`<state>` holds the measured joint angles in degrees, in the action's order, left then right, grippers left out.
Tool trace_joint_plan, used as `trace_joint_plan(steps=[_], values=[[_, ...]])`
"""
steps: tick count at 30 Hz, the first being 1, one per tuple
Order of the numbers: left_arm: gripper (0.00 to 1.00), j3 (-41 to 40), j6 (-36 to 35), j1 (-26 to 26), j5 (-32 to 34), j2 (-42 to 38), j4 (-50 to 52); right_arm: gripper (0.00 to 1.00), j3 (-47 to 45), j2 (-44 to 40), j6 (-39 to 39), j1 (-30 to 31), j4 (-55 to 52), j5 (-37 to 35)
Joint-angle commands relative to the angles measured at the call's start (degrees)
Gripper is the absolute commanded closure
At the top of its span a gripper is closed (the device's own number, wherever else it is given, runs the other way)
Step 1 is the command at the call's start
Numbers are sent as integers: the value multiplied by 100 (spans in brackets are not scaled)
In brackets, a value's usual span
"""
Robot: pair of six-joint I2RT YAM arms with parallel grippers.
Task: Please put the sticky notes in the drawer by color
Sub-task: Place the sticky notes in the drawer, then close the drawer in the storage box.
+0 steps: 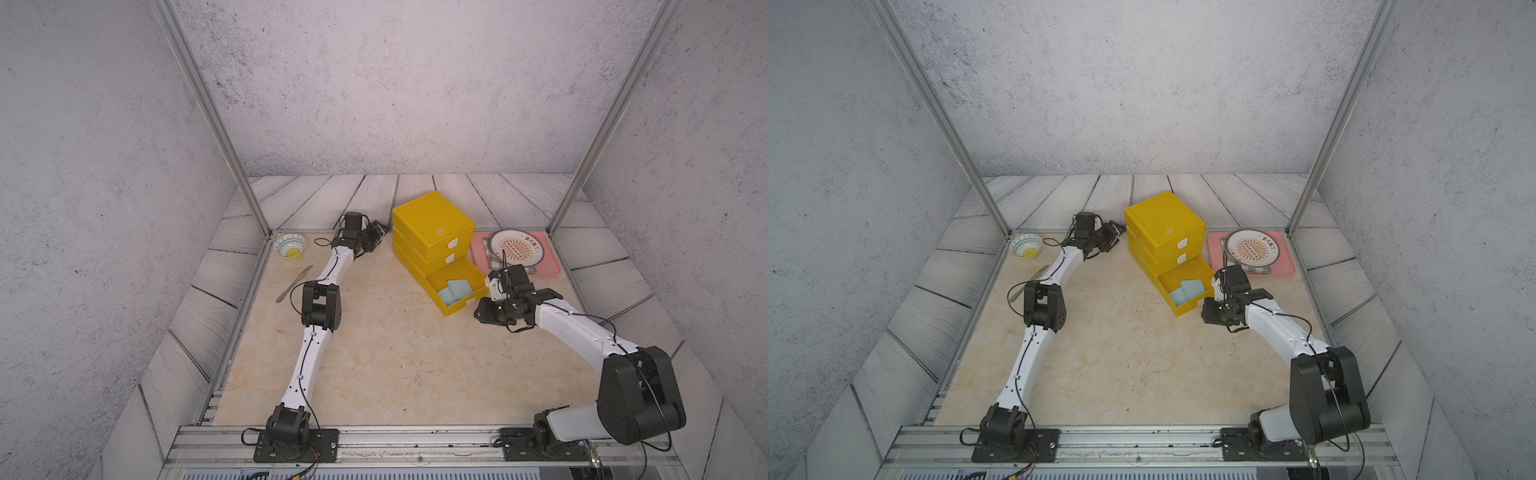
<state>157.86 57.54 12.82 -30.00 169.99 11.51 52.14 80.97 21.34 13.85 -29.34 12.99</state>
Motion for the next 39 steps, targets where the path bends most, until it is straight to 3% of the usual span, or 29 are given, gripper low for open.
trace_joint_plan(steps=[1, 10, 17, 27, 35, 39], values=[[31, 27, 156, 165, 182, 245, -456, 63, 24, 96, 118, -100, 227, -20], [34, -2, 374, 466, -7, 518, -834, 64, -7, 723, 325, -465, 841, 3], [33, -461, 302, 476, -307, 158, -983, 64, 266, 1432, 301, -832, 1373, 114], [31, -649, 24, 476, -855, -160, -683, 64, 2035, 2994, 261, -900, 1467, 919], [29, -1917, -83, 482, -1290, -836, -998, 65, 2463, 3476, 638, -876, 1981, 1737], [28, -2922, -119, 497, -1421, -1424, -1413, 65, 2681, 3762, 691, -876, 2097, 1969]])
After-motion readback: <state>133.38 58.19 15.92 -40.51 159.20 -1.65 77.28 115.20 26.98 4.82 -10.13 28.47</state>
